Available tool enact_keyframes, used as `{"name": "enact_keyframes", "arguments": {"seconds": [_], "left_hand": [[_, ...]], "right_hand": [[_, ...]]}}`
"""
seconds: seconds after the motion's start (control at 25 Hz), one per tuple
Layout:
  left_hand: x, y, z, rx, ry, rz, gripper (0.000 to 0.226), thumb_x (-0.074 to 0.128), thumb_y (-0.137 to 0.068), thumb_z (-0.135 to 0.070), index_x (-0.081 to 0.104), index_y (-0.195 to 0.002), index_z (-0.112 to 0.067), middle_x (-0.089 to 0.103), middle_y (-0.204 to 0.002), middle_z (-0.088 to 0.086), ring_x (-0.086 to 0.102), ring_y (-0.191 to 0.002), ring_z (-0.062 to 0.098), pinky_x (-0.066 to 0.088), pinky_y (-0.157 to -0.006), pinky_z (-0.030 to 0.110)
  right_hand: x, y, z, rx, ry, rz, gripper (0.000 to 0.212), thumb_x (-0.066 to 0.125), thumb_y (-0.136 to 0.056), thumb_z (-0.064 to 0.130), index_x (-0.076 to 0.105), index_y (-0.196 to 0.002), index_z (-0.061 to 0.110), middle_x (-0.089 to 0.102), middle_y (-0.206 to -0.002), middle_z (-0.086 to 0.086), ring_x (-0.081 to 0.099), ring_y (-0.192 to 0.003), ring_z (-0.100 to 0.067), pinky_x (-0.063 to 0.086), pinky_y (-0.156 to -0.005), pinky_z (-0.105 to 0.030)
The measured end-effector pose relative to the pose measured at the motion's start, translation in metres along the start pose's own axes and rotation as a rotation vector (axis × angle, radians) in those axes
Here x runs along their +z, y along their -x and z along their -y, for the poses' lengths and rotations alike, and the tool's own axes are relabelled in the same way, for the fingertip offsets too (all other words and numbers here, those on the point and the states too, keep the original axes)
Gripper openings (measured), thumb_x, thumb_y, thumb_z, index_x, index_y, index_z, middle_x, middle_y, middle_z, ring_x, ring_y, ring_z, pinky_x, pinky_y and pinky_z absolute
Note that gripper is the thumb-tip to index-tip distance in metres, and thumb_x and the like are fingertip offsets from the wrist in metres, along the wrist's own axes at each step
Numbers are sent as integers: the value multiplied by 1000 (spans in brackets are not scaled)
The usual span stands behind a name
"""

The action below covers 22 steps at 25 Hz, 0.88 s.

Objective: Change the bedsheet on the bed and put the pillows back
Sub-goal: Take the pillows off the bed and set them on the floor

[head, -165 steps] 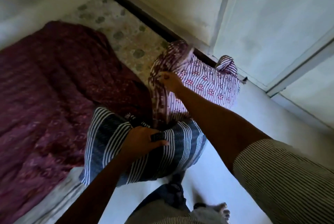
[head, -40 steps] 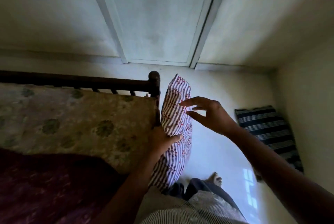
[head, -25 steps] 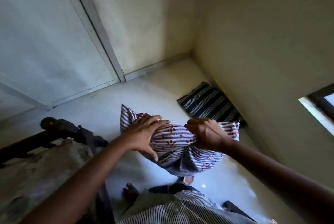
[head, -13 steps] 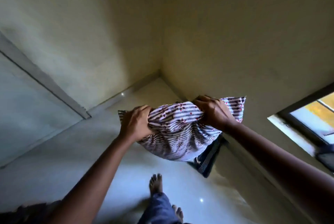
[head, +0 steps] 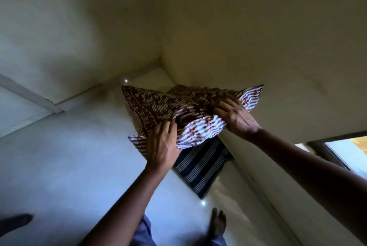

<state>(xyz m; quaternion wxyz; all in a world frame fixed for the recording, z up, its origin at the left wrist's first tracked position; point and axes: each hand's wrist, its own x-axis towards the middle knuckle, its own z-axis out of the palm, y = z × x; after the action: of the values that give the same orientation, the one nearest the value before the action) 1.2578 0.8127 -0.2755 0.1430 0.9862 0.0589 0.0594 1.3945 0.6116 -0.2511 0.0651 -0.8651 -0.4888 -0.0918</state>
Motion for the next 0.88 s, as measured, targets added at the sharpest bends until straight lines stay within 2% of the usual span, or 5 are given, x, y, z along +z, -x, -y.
{"name": "enact_keyframes", "arguments": {"seconds": [0.28, 0.48, 0.64, 0.72, 0.88], "left_hand": [[317, 86, -61, -120, -29, 141, 24, 59, -66, -9, 57, -89, -17, 59, -80, 3, 57, -71, 26, 46, -58, 33], [391, 137, -86, -137, 70, 220, 31, 56, -60, -11, 47, -88, -20, 55, -81, 3, 46, -78, 26, 34, -65, 38], [397, 160, -61, -116, 358, 460, 43, 77, -55, -3, 56, -89, -19, 58, -88, 2, 56, -81, 26, 37, -72, 30], [398, 168, -46, -40, 499, 557, 33, 64, -66, 3, 57, -88, -21, 60, -86, -1, 60, -80, 24, 37, -72, 25], [403, 165, -12, -298, 687, 453, 31, 63, -81, -3, 59, -110, -14, 62, -105, -1, 58, -98, 16, 41, -83, 15]], "right_hand": [[259, 182, -41, 36, -15, 349, 28, 39, -76, 20, 65, -85, 17, 65, -87, -5, 65, -83, -25, 50, -81, -36], [336, 282, -33, 183, -7, 208, 36, 40, -79, 14, 68, -100, 8, 69, -107, -12, 53, -111, -27, 29, -99, -46], [344, 308, 59, 1243, -573, 9, 54, 50, -81, 18, 46, -134, 8, 50, -135, -15, 41, -127, -27, 26, -111, -33], [367, 311, 108, 1856, -1045, 59, 76, 65, -74, 58, 37, -138, 28, 48, -137, -2, 47, -125, -21, 36, -108, -39], [466, 312, 133, 2059, -1499, -147, 88, 80, -57, 62, 44, -133, 34, 55, -134, 8, 58, -116, -15, 44, -102, -44]]}}
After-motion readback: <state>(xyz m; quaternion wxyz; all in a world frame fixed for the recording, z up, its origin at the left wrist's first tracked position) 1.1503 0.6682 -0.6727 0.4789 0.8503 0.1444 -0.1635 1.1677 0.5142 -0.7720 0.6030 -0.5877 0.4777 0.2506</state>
